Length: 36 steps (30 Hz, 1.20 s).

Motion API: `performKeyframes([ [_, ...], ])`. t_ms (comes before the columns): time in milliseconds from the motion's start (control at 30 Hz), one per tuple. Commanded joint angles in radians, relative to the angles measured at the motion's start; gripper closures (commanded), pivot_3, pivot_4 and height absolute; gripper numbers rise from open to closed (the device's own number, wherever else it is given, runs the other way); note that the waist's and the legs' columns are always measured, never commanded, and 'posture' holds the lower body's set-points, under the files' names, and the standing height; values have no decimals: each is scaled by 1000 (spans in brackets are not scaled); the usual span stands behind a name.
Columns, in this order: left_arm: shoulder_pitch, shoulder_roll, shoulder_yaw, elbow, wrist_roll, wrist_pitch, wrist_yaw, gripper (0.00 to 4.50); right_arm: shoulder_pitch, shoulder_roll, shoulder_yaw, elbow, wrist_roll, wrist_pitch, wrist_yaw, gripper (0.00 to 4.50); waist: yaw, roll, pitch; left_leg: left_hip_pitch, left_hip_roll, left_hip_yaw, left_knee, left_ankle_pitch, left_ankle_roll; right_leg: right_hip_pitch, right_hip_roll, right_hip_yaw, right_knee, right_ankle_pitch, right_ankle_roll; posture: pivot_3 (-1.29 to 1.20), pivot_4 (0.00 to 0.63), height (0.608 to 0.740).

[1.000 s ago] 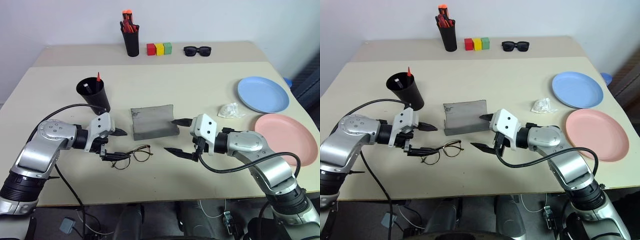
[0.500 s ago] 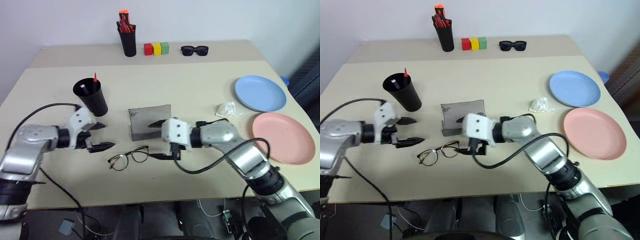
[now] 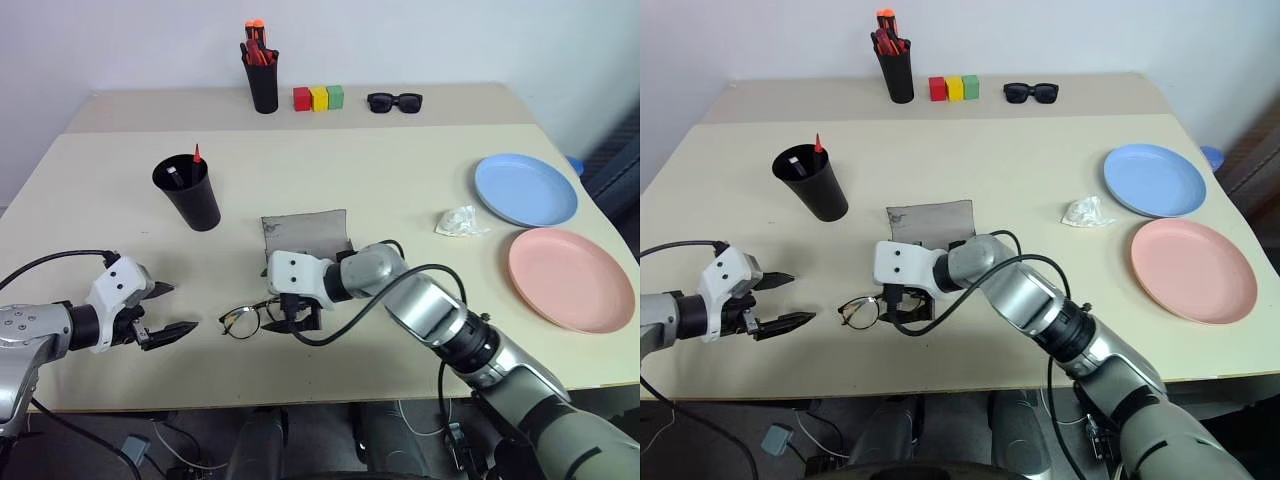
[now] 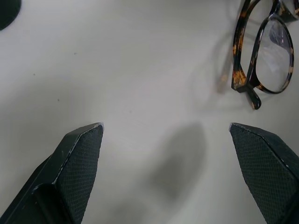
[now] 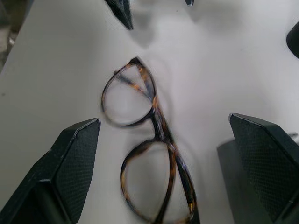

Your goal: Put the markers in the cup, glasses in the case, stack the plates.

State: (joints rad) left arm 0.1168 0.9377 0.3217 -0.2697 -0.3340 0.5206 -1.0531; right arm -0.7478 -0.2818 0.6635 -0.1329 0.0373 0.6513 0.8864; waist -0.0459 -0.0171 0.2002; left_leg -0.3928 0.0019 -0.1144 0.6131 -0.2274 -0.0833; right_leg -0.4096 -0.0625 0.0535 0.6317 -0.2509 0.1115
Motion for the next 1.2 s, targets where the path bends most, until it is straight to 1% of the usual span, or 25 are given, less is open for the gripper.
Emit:
performKeyframes([
  [33, 6, 18, 34, -47, -17, 10, 12, 0, -25, 36, 7, 21, -28, 5, -21, 540, 0, 0, 0, 0, 0, 0, 0, 0, 0, 0, 0, 0, 0, 0, 0, 0, 150, 740],
  [67, 6, 19, 34, -50, -18, 12, 15, 0, -24, 39, 8, 23, -32, 6, -17, 876, 1, 0, 0, 0, 0, 0, 0, 0, 0, 0, 0, 0, 0, 0, 0, 0, 150, 740],
  [100, 7, 20, 34, -52, -20, 13, 16, 0, -23, 42, 9, 26, -36, 5, -16, 1331, 1, 0, 0, 0, 0, 0, 0, 0, 0, 0, 0, 0, 0, 0, 0, 0, 150, 740],
  [167, 3, 23, 30, -55, -20, 16, 17, 0, -21, 42, 19, 42, -52, -7, -14, 2333, 0, 0, 0, 0, 0, 0, 0, 0, 0, 0, 0, 0, 0, 0, 0, 0, 150, 740],
  [233, -8, 25, 26, -58, -25, 24, 16, 0, -21, 43, 27, 59, -67, -18, -12, 3471, -1, 0, 0, 0, 0, 0, 0, 0, 0, 0, 0, 0, 0, 0, 0, 0, 150, 740],
  [300, -16, 26, 23, -60, -30, 31, 18, 0, -21, 46, 25, 67, -73, -22, -10, 4463, -1, 0, 0, 0, 0, 0, 0, 0, 0, 0, 0, 0, 0, 0, 0, 0, 150, 740],
  [733, -28, 12, 3, -75, -39, 34, 38, 0, -34, 43, -2, 55, -73, -29, 26, 4463, -1, 0, 0, 0, 0, 0, 0, 0, 0, 0, 0, 0, 0, 0, 0, 0, 150, 740],
  [833, -28, 5, -2, -80, -39, 32, 45, 0, -37, 45, -1, 62, -82, -37, 25, 3652, -1, 0, 0, 0, 0, 0, 0, 0, 0, 0, 0, 0, 0, 0, 0, 0, 150, 740],
  [1067, -28, 0, -11, -93, -48, 35, 62, 0, -34, 52, 4, 93, -100, -48, 16, 45, -1, 0, 0, 0, 0, 0, 0, 0, 0, 0, 0, 0, 0, 0, 0, 0, 150, 740],
  [1167, -25, 0, -12, -97, -52, 37, 68, 0, -34, 53, 6, 102, -104, -52, 18, 45, -1, 0, 0, 0, 0, 0, 0, 0, 0, 0, 0, 0, 0, 0, 0, 0, 150, 740],
  [1200, -24, 0, -11, -98, -54, 37, 70, 0, -34, 53, 6, 104, -105, -53, 20, 288, -1, 0, 0, 0, 0, 0, 0, 0, 0, 0, 0, 0, 0, 0, 0, 0, 150, 740],
])
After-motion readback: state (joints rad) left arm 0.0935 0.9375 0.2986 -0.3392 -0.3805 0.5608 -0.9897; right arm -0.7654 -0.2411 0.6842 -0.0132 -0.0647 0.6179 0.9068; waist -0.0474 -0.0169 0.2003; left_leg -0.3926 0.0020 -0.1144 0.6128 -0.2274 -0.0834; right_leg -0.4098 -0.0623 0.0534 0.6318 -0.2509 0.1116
